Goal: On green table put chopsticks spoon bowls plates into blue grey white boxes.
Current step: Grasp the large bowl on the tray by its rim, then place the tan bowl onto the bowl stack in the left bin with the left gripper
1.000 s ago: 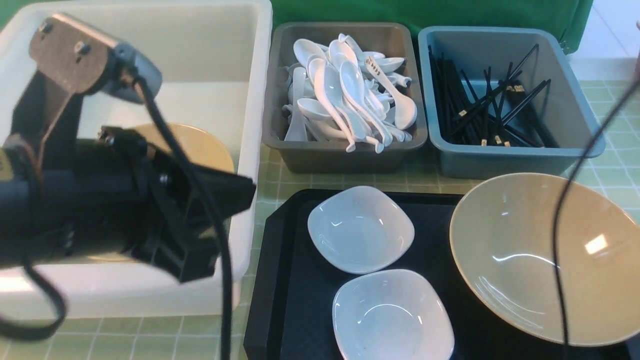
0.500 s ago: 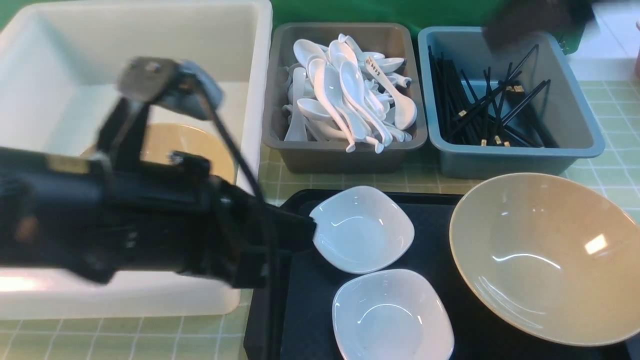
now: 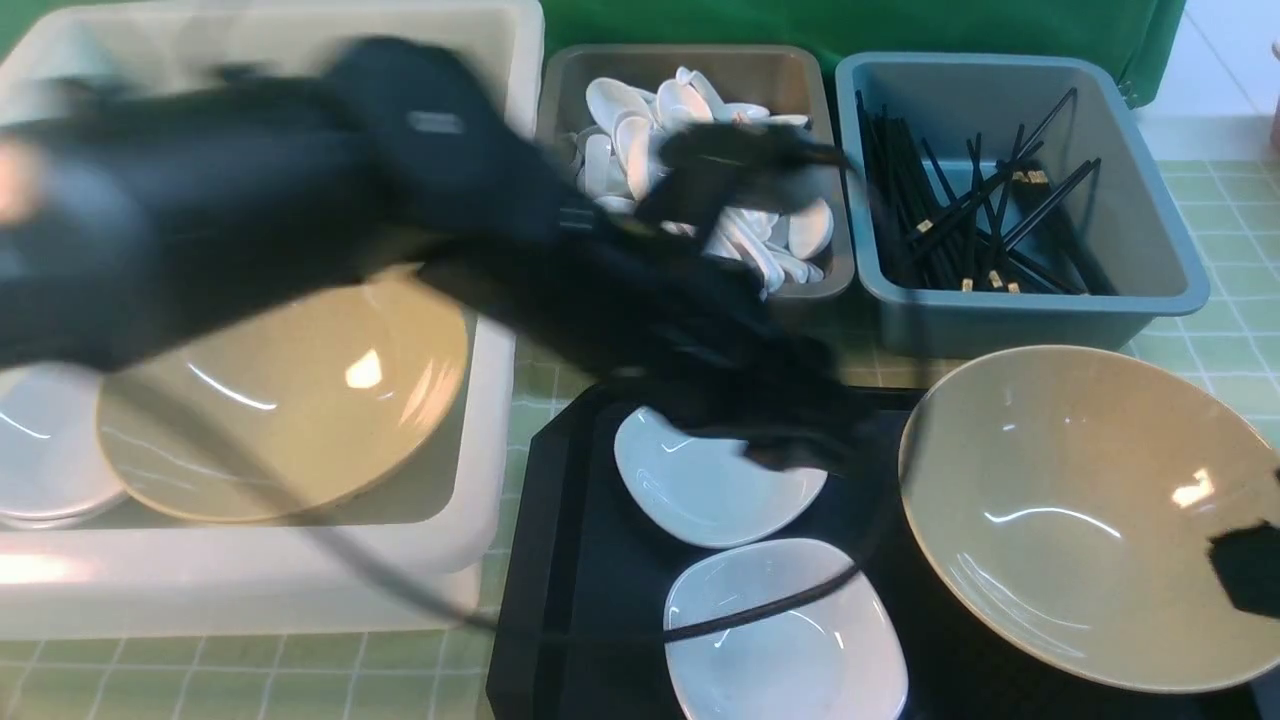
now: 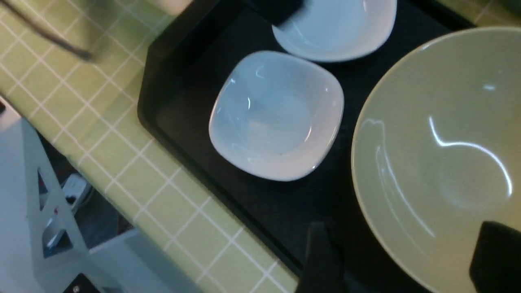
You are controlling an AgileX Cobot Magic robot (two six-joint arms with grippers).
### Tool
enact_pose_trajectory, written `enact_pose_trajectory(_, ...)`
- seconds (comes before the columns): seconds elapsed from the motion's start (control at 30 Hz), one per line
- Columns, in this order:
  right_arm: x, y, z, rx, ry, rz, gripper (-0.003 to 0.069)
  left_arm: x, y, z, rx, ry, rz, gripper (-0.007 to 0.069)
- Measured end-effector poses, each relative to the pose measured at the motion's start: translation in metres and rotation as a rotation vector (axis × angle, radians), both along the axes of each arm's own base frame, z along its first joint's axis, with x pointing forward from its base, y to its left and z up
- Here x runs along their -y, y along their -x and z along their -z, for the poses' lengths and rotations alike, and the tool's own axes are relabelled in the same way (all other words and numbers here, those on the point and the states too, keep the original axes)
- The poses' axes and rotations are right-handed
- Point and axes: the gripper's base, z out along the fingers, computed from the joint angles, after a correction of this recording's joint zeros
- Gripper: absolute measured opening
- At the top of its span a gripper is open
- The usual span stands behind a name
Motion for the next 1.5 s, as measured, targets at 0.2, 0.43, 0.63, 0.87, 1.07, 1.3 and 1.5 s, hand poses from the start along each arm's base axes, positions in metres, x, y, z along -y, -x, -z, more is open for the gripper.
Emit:
enact_pose_trajectory(0.2,0.006,0.021,-0.004,0.055,-0.045,0.033,0.0465,0.048,-0.045,0.035,-0.084,-0.054,-0.025,0.0455)
enact_pose_trajectory(0.43,0.008,0.023,-0.001,0.053,-0.031,0.040,0.0465,0.079,-0.077,0.081,-0.156,-0.092,-0.010,0.0452)
enact_pose_trajectory(0.63,0.011,0.022,0.001,0.064,0.008,0.048,0.0465,0.090,-0.083,0.098,-0.214,-0.093,0.039,0.0339)
enact_pose_trajectory(0.87,0.011,0.021,0.000,0.070,0.005,0.068,0.0465,0.094,-0.085,0.082,-0.206,-0.054,0.093,0.0014)
enact_pose_trajectory(1.07,0.011,0.019,-0.001,0.121,0.040,0.010,0.0465,0.083,-0.086,0.063,-0.204,-0.082,0.144,0.0016)
enact_pose_trajectory(1.3,-0.007,0.009,-0.004,0.180,-0.029,-0.176,0.0465,0.038,-0.094,-0.005,-0.122,-0.040,0.105,0.0016)
enact_pose_trajectory(1.5,-0.031,-0.017,-0.013,0.135,-0.098,-0.385,0.0369,-0.028,-0.092,-0.086,0.034,0.038,-0.009,0.0016)
